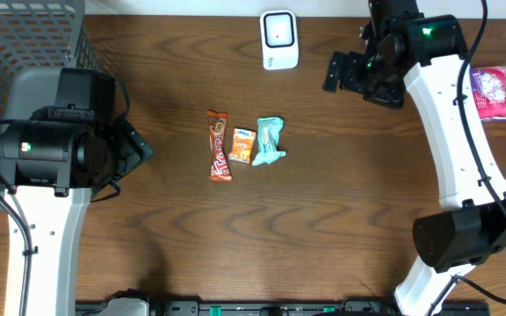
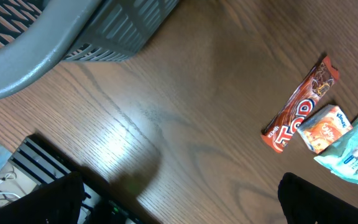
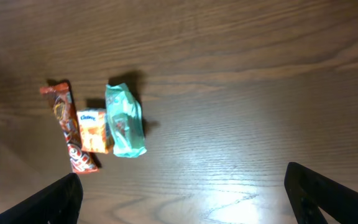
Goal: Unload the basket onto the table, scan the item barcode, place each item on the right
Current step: 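Move the right gripper over the mint-green wipes pouch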
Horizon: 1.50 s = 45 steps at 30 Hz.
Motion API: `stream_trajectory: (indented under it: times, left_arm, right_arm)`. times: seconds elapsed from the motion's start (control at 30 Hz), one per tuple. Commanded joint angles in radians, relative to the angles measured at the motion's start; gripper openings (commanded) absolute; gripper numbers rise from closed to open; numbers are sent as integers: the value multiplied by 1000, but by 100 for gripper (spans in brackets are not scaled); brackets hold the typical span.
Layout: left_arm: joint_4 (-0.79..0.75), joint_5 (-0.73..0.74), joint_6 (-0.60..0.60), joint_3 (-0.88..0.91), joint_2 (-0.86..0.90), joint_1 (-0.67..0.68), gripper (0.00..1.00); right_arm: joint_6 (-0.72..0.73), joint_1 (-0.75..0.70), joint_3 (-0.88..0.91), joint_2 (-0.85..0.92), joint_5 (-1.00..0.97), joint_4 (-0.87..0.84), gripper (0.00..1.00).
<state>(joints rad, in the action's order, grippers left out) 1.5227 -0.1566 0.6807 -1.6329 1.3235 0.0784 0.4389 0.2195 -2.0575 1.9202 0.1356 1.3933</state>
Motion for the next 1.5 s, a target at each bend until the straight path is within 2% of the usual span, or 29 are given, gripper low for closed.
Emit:
stream_trajectory:
  times: [0.0,0.77,1.17,1.47]
  left_arm:
    - [6,-13,10,0,-11,-5,99]
    - [6,-13,10,0,-11,-5,99]
    - [6,-13,10,0,-11,-5,99]
    - [6,-13,10,0,-11,-5,99]
  right_arm:
    - [-10,32,12,3,12,2,99]
    - [-10,113,26,5,12,-42,99]
    - [-6,138,139,6,-5,-120,99]
    - [-6,143,151,6,-3,-126,99]
